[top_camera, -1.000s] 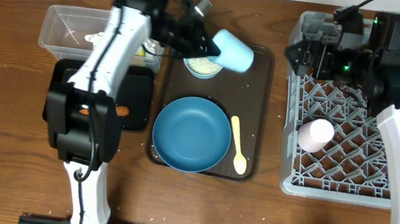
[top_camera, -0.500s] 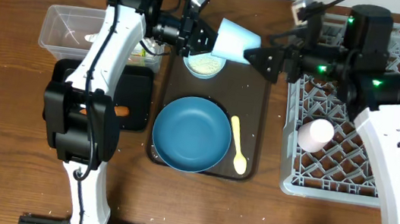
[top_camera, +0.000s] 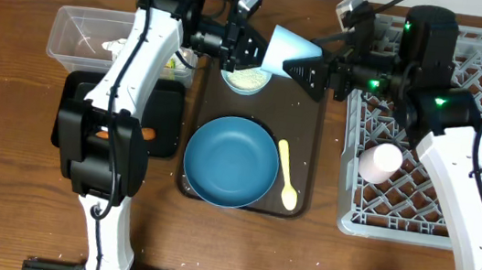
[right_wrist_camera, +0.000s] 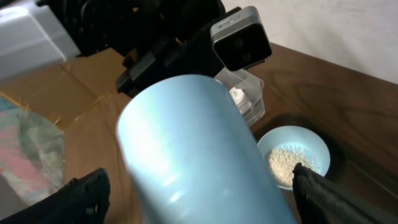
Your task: Sort waste into correct bins and load items into the dishwasher rack
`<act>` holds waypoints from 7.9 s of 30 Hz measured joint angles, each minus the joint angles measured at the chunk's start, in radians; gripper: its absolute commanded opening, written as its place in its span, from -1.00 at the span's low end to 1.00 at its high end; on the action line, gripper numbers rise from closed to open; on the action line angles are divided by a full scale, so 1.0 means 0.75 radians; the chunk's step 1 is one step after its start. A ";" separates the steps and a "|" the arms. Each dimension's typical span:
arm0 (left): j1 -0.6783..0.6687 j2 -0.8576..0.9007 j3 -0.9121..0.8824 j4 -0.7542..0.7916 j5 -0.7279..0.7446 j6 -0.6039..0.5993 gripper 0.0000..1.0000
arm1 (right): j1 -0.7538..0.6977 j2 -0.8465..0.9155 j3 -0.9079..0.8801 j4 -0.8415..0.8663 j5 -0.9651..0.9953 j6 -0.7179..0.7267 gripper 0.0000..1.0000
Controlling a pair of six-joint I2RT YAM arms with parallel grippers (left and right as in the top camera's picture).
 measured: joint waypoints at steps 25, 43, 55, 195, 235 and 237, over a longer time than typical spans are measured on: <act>-0.014 0.000 0.000 0.004 0.005 -0.025 -0.67 | -0.001 0.000 -0.090 0.148 -0.055 -0.026 -0.06; -0.020 0.000 0.000 0.001 -0.095 -0.021 -0.43 | -0.287 -0.241 -0.096 -0.157 0.131 -0.026 -0.20; -0.040 0.000 0.000 -0.006 -0.762 -0.022 -0.42 | -0.359 -0.413 -0.083 -0.898 0.797 0.101 -0.22; -0.227 -0.056 0.000 0.050 -1.689 0.092 0.04 | -0.110 -0.139 0.290 -0.789 1.069 0.242 0.70; -0.391 0.318 -0.003 0.347 -1.960 0.351 -0.26 | -0.110 -0.135 0.287 -0.818 1.099 0.242 0.72; -0.391 0.320 -0.003 0.350 -1.963 0.344 -0.28 | -0.110 -0.135 0.287 -0.822 1.103 0.242 0.72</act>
